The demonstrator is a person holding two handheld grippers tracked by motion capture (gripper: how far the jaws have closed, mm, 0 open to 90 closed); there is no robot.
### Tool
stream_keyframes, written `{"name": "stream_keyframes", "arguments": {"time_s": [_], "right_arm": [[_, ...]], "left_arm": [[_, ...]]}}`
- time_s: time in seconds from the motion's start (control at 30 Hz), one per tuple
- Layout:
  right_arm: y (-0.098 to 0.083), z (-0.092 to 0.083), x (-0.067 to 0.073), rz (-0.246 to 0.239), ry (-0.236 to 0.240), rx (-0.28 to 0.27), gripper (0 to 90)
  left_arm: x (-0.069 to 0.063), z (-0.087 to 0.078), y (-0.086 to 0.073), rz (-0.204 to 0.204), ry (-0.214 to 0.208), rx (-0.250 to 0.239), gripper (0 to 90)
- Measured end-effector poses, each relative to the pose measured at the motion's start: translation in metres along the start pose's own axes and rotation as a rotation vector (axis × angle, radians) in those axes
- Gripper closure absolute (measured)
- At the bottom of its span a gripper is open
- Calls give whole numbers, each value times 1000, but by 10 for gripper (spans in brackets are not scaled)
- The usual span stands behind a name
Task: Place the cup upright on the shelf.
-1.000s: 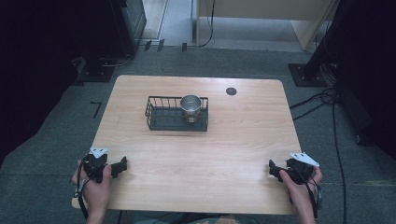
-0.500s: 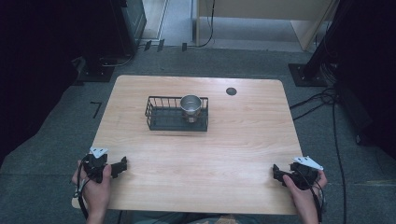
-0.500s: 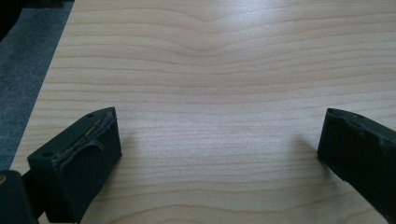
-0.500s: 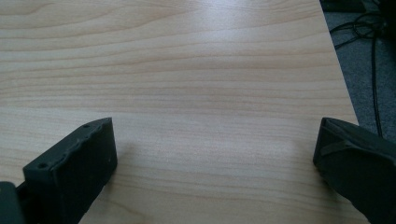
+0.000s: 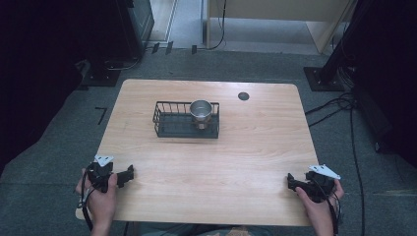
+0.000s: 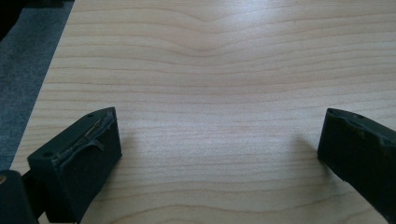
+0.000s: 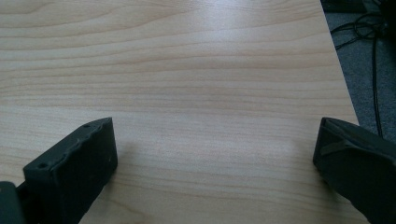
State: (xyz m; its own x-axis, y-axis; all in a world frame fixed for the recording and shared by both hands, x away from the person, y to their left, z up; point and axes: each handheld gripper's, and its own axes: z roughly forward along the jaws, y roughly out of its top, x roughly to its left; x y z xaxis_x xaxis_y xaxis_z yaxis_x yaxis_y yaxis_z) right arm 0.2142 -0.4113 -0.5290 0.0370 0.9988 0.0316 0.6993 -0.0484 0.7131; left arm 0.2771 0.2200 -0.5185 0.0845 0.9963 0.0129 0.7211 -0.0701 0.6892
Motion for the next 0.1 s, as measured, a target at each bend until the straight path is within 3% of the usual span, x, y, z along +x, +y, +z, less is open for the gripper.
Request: {"name": "stream_keyframes", "arguments": {"time_s": [0.1], "right_arm": [[0,0,0,0,0,0,0]], "left_arm": [[0,0,0,0,0,0,0]]}}
